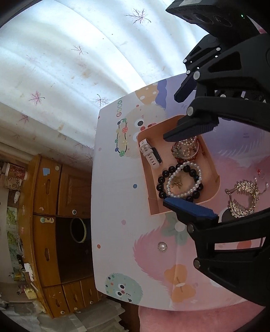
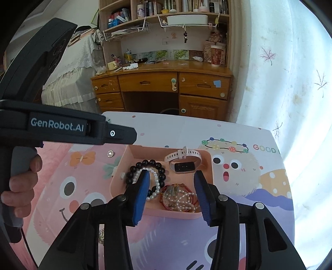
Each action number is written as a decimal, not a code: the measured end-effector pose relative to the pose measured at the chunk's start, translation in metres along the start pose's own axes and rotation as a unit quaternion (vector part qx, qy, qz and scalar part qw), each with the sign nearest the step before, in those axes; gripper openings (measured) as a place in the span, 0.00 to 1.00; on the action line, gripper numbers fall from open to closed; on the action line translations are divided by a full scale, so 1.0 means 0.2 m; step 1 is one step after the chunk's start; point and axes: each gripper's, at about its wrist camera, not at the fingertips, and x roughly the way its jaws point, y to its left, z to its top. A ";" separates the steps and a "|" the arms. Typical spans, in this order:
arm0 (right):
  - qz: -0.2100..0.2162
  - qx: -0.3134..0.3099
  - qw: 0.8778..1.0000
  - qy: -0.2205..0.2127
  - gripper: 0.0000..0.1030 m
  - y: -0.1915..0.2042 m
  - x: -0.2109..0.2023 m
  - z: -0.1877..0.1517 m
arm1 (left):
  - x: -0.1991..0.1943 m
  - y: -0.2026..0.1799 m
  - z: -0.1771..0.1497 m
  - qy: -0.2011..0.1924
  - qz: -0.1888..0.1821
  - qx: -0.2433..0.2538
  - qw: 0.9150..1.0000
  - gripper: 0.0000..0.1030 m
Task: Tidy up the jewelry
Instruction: 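Carry the ring and blue flower brooch into the pink tray and open both tools, then move both tools back to the small rings beside the gold hair comb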
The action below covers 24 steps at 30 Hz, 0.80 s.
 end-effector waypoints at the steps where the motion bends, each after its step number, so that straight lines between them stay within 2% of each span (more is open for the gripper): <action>1: 0.001 0.000 1.000 0.000 0.44 0.00 0.00 0.00 | 0.00 0.01 0.00 0.002 0.001 0.000 1.000 0.54; 3: 0.001 0.000 1.000 0.001 0.45 0.01 0.00 0.00 | -0.01 0.02 -0.01 0.004 0.010 -0.001 1.000 0.56; 7: 0.000 0.003 1.000 0.001 0.62 0.03 -0.03 0.00 | -0.03 0.07 -0.01 0.005 0.024 -0.003 1.000 0.56; 13: 0.007 0.014 1.000 0.009 0.78 0.08 -0.08 -0.04 | -0.08 0.19 -0.04 0.012 0.051 -0.007 0.999 0.62; 20: 0.028 0.046 0.997 0.064 0.78 0.16 -0.10 -0.23 | -0.14 0.37 -0.13 0.025 0.082 -0.005 0.996 0.65; 24: 0.044 0.050 0.993 0.100 0.78 0.25 -0.10 -0.39 | -0.15 0.44 -0.22 0.045 0.081 0.003 0.996 0.65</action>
